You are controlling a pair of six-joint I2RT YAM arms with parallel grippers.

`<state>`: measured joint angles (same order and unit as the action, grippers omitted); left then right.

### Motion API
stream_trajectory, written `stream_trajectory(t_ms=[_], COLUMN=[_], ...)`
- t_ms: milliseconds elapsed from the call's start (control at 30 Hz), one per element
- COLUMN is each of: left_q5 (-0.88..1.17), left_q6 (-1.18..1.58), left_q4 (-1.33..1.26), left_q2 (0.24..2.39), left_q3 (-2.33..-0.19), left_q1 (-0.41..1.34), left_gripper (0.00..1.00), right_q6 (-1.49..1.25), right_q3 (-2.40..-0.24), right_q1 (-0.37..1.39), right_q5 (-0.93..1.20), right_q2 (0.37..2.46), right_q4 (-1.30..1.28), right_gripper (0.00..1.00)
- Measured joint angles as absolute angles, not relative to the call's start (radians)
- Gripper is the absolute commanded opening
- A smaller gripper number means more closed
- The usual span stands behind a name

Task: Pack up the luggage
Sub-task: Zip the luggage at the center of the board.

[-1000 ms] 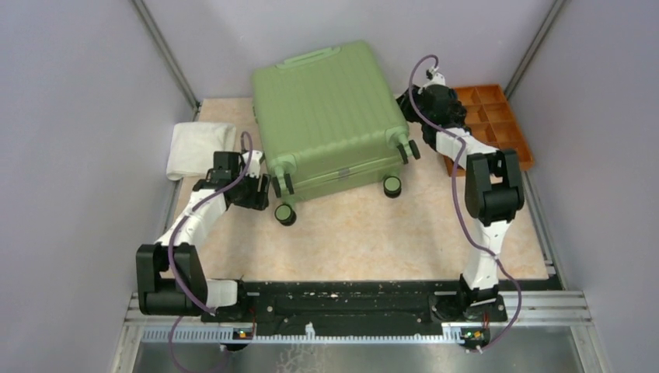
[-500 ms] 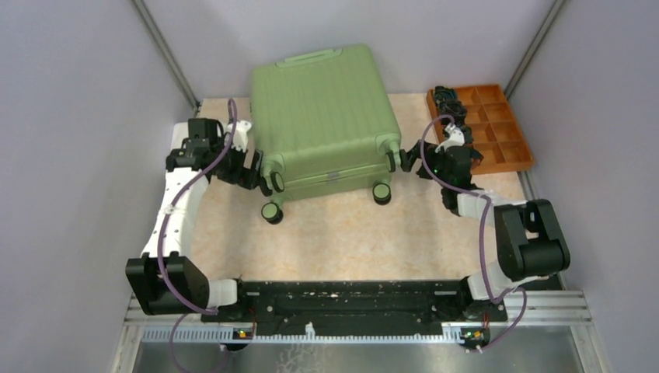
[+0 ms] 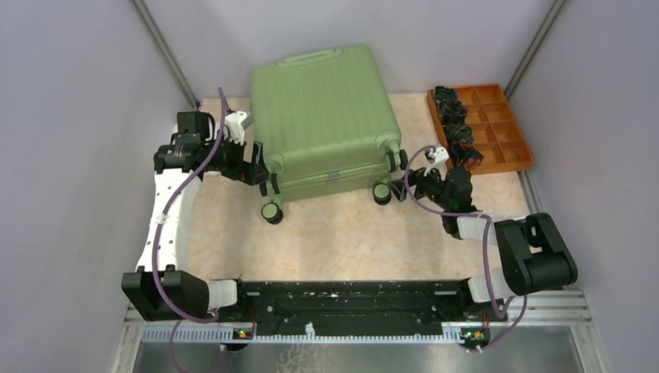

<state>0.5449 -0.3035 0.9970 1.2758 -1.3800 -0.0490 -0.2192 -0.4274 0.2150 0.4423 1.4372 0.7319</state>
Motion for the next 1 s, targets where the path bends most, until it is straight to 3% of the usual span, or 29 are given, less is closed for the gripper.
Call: stream_trajectory(t_ms=[233,600,800,1000], left_q5=[0.614,0.579,0.571,0.565], left_q6=[-0.212,-0.097,-0.066,-0.051], left_q4=[0.994,0.947,0.916,0.895], left_q2=[1.238,1.209,1.249,1.254], left_q3=[-1.324,-1.261,-1.260,-1.262], left_q1=[-0.040,0.074,0.094,0.097], left_gripper=[0.98,0.98,0.98,0.98], right_q6=[-0.170,-0.130,-0.116,-0.141], right_q3=[-0.387,-0.437,-0.445,-0.453], right_q1=[0.204,0.198,0.193,0.182], right_q5=[0.481,0.610,0.631,0.650], right_q2=[1.458,1.628,1.684,1.748], right_q4=[0.963,1.113,1.214,1.310], right_gripper=[0.87,0.78,0.63,0.61])
